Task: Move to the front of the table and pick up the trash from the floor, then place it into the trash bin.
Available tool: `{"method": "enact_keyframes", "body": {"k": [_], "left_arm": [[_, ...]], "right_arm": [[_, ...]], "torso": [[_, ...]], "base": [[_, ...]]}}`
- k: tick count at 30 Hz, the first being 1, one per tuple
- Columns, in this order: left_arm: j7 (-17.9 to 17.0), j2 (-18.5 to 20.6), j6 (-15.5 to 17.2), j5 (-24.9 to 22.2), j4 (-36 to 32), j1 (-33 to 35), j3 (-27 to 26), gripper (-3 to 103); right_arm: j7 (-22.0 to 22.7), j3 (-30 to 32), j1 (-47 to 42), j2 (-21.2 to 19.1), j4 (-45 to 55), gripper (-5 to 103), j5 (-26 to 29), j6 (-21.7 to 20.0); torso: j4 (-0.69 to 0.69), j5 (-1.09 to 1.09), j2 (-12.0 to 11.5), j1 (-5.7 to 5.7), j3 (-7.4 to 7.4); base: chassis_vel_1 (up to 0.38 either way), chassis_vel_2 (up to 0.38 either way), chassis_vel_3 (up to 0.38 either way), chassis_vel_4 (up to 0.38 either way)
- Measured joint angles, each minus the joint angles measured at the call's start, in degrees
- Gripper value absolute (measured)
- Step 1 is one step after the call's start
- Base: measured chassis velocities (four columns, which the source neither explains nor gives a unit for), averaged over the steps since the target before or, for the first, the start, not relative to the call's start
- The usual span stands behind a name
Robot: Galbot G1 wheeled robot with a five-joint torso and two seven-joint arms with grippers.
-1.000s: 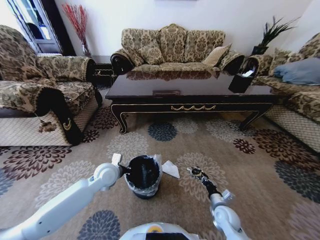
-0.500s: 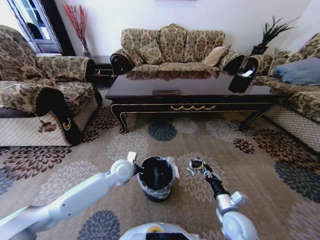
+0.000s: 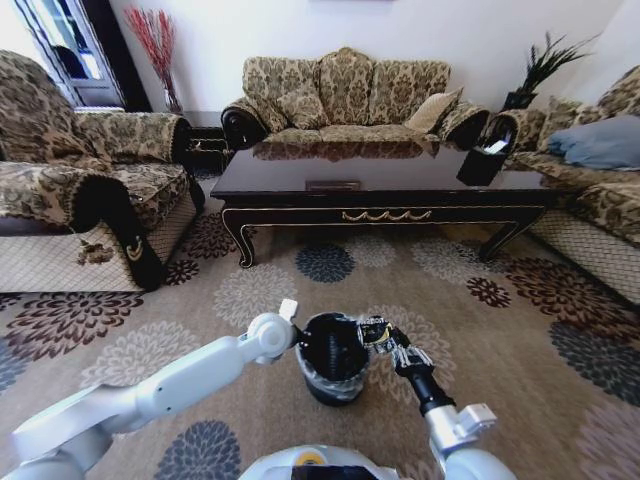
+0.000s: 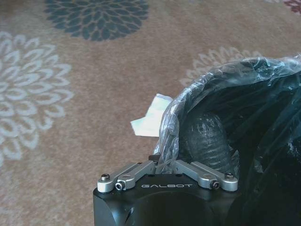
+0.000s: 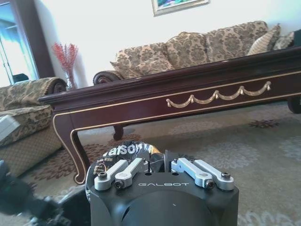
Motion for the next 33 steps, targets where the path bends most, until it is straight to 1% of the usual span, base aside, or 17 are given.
{"method": "enact_keyframes", "body": {"k": [3,11,15,16,17,18,21,23,27,29,30,31,32,33], "left_arm": [[-0.8,-1.0,0.0,-0.6,0.3,-0.6,1.2,0],[-1.0,-0.9,0.0,-0.6,0.3,-0.1,1.2,0],[-1.0,-0.9,0.0,-0.3,0.5,1.4,0.2,0],[-1.0,-0.9,0.0,-0.2,0.5,1.7,0.1,0],[-1.0,-0.8,0.0,0.1,0.5,2.2,0.0,0],[-1.0,-0.8,0.0,0.1,0.5,2.2,0.0,0],[-0.8,-0.8,0.0,0.4,0.7,2.4,-0.2,0],[-0.8,-0.8,0.0,0.4,0.8,2.4,-0.4,0],[-0.7,-0.9,0.0,0.6,1.2,2.8,-0.9,0],[-0.7,-0.8,0.0,0.6,1.2,2.9,-1.1,0],[-0.6,-0.7,0.0,0.7,1.2,3.3,-1.5,0],[-0.6,-0.5,0.0,0.8,1.2,3.4,-1.7,0],[-0.5,-0.3,0.0,0.9,1.2,3.5,-1.8,0],[-0.5,-0.3,0.0,0.9,1.2,3.5,-1.8,0]], "right_arm": [[-0.4,-0.5,0.1,-0.2,-0.5,16,-0.9,0.3],[-0.6,-1.8,0.5,0.4,-1.8,16,-2.2,0.6],[-2.1,-2.2,-0.2,0.8,-1.9,16,-2.5,0.6],[-2.4,-2.3,-0.3,0.9,-1.9,13,-2.7,0.6],[-2.8,-2.6,-0.4,1.0,-1.9,16,-3.2,0.7],[-2.8,-2.6,-0.4,1.0,-1.9,16,-3.2,0.7],[-2.9,-2.7,-0.2,1.1,-2.1,32,-3.4,0.7],[-2.9,-2.7,-0.1,1.1,-2.1,32,-3.3,0.7],[-3.0,-2.4,0.2,1.1,-2.1,53,-3.2,0.7],[-3.0,-2.3,0.2,1.0,-2.1,53,-3.1,0.7],[-3.0,-2.3,0.2,1.0,-2.1,65,-2.8,0.7],[-3.0,-2.3,0.3,1.1,-2.1,65,-2.7,0.6],[-2.9,-2.3,0.4,1.2,-2.2,70,-2.5,0.6],[-2.9,-2.3,0.4,1.2,-2.2,70,-2.5,0.6]], "torso": [[0.01,0.00,0.0,0.00,0.00],[0.02,0.00,0.0,0.00,0.00],[0.02,-0.01,0.0,0.00,0.00],[0.01,-0.02,0.0,0.00,0.00],[0.01,-0.02,0.0,0.00,0.00],[0.01,-0.02,0.0,0.00,0.00],[0.02,-0.02,0.0,0.00,0.00],[0.02,-0.01,0.0,0.00,0.00],[0.01,-0.01,0.0,0.00,0.00],[0.01,-0.01,0.0,0.00,0.00],[0.01,-0.01,0.0,0.00,0.00],[0.01,-0.01,0.0,0.00,0.00],[0.01,-0.01,0.0,0.00,0.00],[0.01,-0.01,0.0,0.00,0.00]], "base": [[0.000,0.000,0.000,0.000],[0.000,0.000,0.000,0.000],[0.000,0.000,0.000,0.000],[0.000,0.000,0.000,0.000],[0.000,0.000,0.000,0.000],[0.000,0.000,0.000,0.000],[0.000,0.000,0.000,0.000],[0.000,0.000,0.000,0.000],[0.000,0.000,0.000,0.000],[0.000,0.000,0.000,0.000],[0.000,0.000,0.000,0.000],[0.000,0.000,0.000,0.000],[0.000,0.000,0.000,0.000],[0.000,0.000,0.000,0.000]]}}
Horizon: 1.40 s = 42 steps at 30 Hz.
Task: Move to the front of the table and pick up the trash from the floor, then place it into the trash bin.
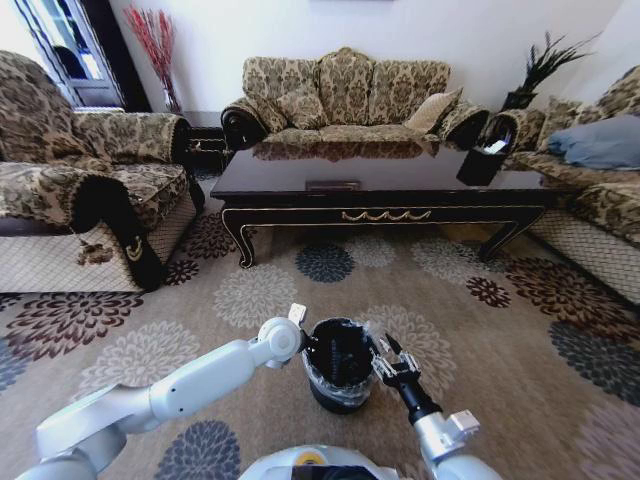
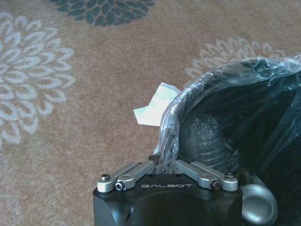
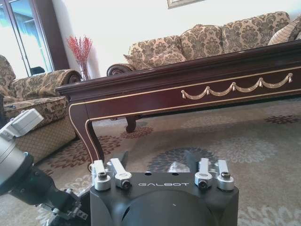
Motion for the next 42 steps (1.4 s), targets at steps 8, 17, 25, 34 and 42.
{"method": "enact_keyframes", "body": {"k": [8,17,25,34,42], "left_arm": [[1.1,2.5,0.0,1.3,-0.9,2.2,-2.6,0],[2.4,6.9,0.0,2.8,-3.4,7.8,-8.2,0],[3.6,11.1,0.0,4.1,-4.8,12.1,-15.1,0],[4.7,13.6,0.0,3.1,-5.0,13.1,-20.6,0],[6.6,14.0,0.0,4.4,-2.7,13.9,-22.7,0]], "right_arm": [[1.5,1.0,1.7,0.5,-0.4,99,2.5,-0.9],[2.9,3.0,6.6,-0.8,-4.6,100,5.4,-1.7],[3.1,2.9,13.4,-2.3,-13.8,100,6.3,-2.0],[2.6,2.2,19.8,-3.7,-26.4,100,6.7,-1.1],[1.8,2.0,23.5,-3.2,-35.0,100,6.6,-0.3]], "torso": [[0.00,0.00,0.0,0.00,0.00],[0.01,-0.01,0.0,0.00,0.00],[0.02,0.01,0.0,0.00,0.00],[0.00,0.00,0.0,0.00,0.01],[0.00,0.00,0.0,0.00,0.01]], "base": [[0.000,0.000,0.000,0.000],[0.000,0.000,0.000,0.000],[0.000,0.000,0.000,0.000],[0.000,0.000,0.000,0.000],[0.000,0.000,0.000,0.000]]}}
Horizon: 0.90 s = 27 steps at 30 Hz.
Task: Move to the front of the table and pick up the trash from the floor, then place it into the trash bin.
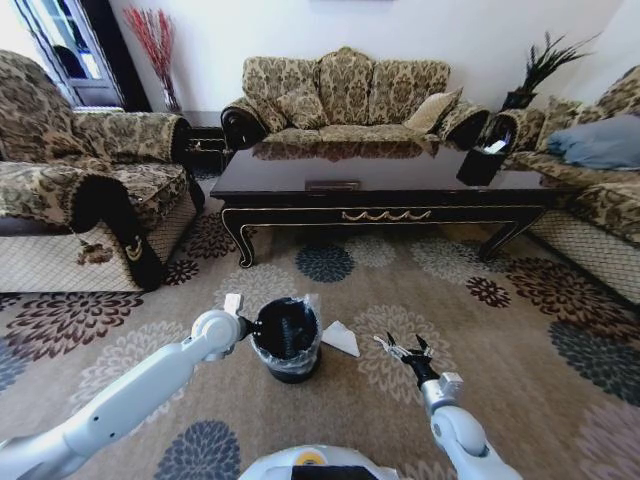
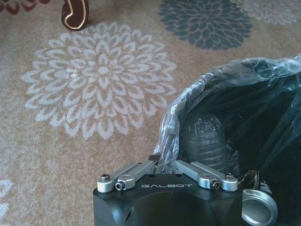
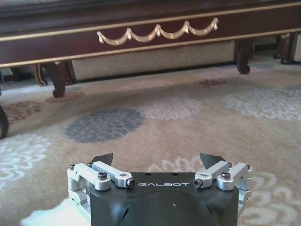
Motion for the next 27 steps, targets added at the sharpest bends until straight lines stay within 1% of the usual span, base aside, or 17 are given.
{"method": "enact_keyframes", "body": {"k": [4,5,7,9,14,15,17,23,27], "left_arm": [[0.9,0.6,0.0,0.4,0.2,1.0,-1.4,0],[1.4,1.0,0.0,0.8,0.2,1.4,-2.1,0],[2.4,1.2,0.0,1.4,0.3,1.8,-3.1,0],[2.8,1.4,0.0,1.7,0.4,2.6,-4.4,0],[3.5,2.4,0.0,2.4,0.0,4.9,-6.6,0],[3.8,2.9,0.0,2.6,-0.2,6.2,-7.7,0],[4.1,3.5,0.0,2.7,-0.6,7.6,-9.1,0],[5.1,4.4,0.0,4.0,-1.0,9.9,-10.4,0],[5.2,4.5,0.0,4.5,-1.4,11.6,-11.2,0]], "right_arm": [[-0.1,-0.8,1.9,-0.5,-3.2,100,0.0,0.0],[-0.1,-1.1,2.7,-0.8,-4.5,100,0.0,0.0],[-0.5,-1.4,3.9,-0.9,-7.2,100,-0.5,0.2],[-1.1,-1.6,4.9,-0.9,-9.9,100,-1.8,1.0],[-2.1,-2.3,6.6,-1.0,-13.4,100,-3.2,2.0],[-2.6,-3.0,7.8,-1.3,-15.1,100,-3.9,2.3],[-2.9,-3.9,9.3,-1.5,-17.1,100,-4.7,2.6],[-3.8,-6.5,13.5,-0.4,-22.9,100,-5.2,3.1],[-4.4,-8.1,16.9,0.1,-27.1,100,-6.2,3.6]], "torso": [[-0.01,-0.01,0.0,0.00,0.00],[0.02,0.02,0.0,0.00,0.00],[0.04,0.00,0.0,0.00,0.00],[0.00,-0.01,0.0,0.00,0.00],[-0.01,0.01,0.0,0.00,0.00],[0.02,0.01,0.0,0.00,0.00],[0.03,-0.01,0.0,0.00,0.00],[0.00,0.01,0.0,0.00,0.00],[0.01,0.00,0.0,0.00,0.00]], "base": [[0.000,0.000,0.000,0.000],[0.000,0.000,0.000,0.000],[0.000,0.000,0.000,0.000],[0.000,0.000,0.000,0.000],[0.000,0.000,0.000,0.000],[0.000,0.000,0.000,0.000],[0.000,0.000,0.000,0.000],[0.000,0.000,0.000,0.000],[0.000,0.000,0.000,0.000]]}}
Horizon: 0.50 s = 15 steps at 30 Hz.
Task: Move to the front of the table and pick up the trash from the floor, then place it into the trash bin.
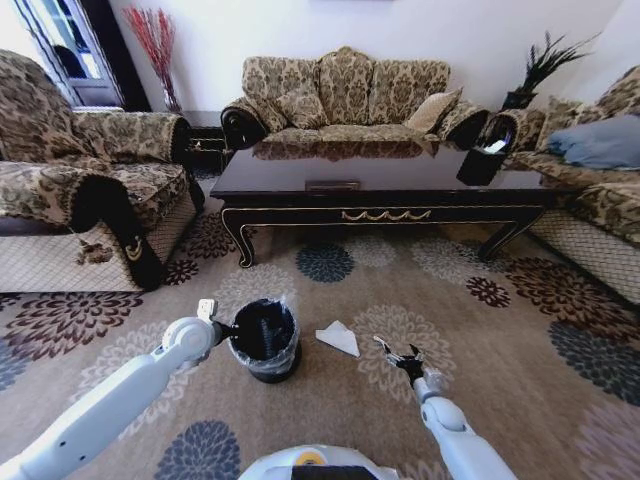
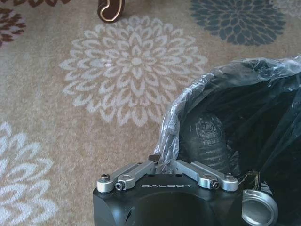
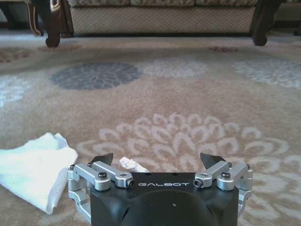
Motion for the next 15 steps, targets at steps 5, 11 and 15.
{"method": "enact_keyframes", "body": {"k": [5,11,15], "left_arm": [[0.0,0.3,0.0,0.0,-0.2,0.9,-0.6,0],[-0.1,0.6,0.0,-0.2,-0.3,1.1,-1.5,0],[-0.6,0.7,0.0,-0.3,-0.5,1.5,-1.7,0]], "right_arm": [[-0.1,-1.8,3.6,0.3,-4.9,100,0.0,0.2],[-0.6,-3.3,6.1,0.7,-9.2,100,-0.1,0.8],[-1.4,-4.0,7.7,1.1,-11.9,102,-0.3,1.4]], "torso": [[0.00,0.00,0.0,0.00,0.00],[-0.01,0.00,0.0,0.00,0.00],[-0.01,0.00,0.0,0.00,0.00]], "base": [[0.000,0.000,0.000,0.000],[0.000,0.000,0.000,0.000],[0.000,0.000,0.000,0.000]]}}
